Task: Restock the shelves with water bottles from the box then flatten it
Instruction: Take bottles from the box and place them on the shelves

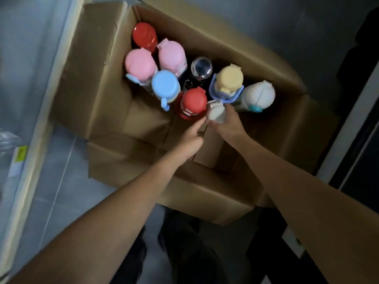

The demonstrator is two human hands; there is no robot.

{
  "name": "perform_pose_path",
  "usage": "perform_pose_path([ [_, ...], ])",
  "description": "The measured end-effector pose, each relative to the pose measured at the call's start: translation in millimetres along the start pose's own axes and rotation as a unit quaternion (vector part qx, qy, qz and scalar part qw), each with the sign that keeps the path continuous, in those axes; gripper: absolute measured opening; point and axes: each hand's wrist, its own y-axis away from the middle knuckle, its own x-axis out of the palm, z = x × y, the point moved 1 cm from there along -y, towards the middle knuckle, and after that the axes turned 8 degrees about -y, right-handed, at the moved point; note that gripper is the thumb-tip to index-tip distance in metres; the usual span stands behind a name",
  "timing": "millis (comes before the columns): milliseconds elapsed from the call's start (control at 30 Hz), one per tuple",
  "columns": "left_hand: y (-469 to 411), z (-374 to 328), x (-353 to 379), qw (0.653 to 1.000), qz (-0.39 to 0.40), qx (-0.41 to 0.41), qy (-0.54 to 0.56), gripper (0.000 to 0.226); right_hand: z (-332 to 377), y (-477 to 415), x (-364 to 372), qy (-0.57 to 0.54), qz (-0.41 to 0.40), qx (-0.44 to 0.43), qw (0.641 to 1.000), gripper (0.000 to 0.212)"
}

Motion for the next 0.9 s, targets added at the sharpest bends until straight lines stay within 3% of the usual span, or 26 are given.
perform_pose_path([
  [133, -6.3, 8.4, -5.0, 1.0, 0.017, -0.004, 0.024, 0.073, -5.5, -9.4, 9.3, 0.007, -0.017, 0.013, 1.0, 0.07],
  [267, 6.2, 6.7, -8.8, 1.0, 0.024, -0.005, 0.014, 0.066, -5.8, 0.0, 3.1, 0.076, -0.013, 0.013, 0.997, 0.064],
  [333, 16.1, 7.6, -12.9, 1.0, 0.02, 0.0, 0.006, 0.064, -8.9, 11.4, 0.8, 0.059, -0.024, 0.039, 0.997, 0.061],
  [467, 47.7, 9.2, -25.0, 1.0, 0.004, -0.004, 0.001, 0.065, -9.5, 58.9, 2.9, 0.062, 0.009, 0.058, 0.996, 0.057],
  [633, 111.8, 8.7, -38.8, 0.997, 0.046, 0.016, -0.067, 0.072, 10.4, 133.6, 9.7, 0.061, 0.044, 0.064, 0.995, 0.06],
  [900, 227.3, -11.3, -88.5, 0.991, 0.037, 0.054, -0.12, 0.079, 96.5, 249.8, 14.6, -0.021, -0.008, 0.056, 0.998, 0.053],
])
